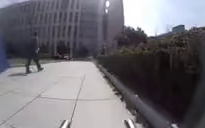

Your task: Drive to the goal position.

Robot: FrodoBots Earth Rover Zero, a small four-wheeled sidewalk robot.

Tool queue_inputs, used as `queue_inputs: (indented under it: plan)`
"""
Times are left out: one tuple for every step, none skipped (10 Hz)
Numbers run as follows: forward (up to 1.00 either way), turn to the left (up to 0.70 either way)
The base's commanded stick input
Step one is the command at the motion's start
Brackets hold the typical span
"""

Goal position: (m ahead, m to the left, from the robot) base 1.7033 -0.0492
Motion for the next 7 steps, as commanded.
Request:
queue_inputs:
  plan:
    - [0.70,0.00]
    - [0.70,0.00]
    - [0.70,0.00]
    - [0.70,-0.07]
    - [0.70,-0.17]
    - [0.70,-0.17]
    - [0.70,-0.13]
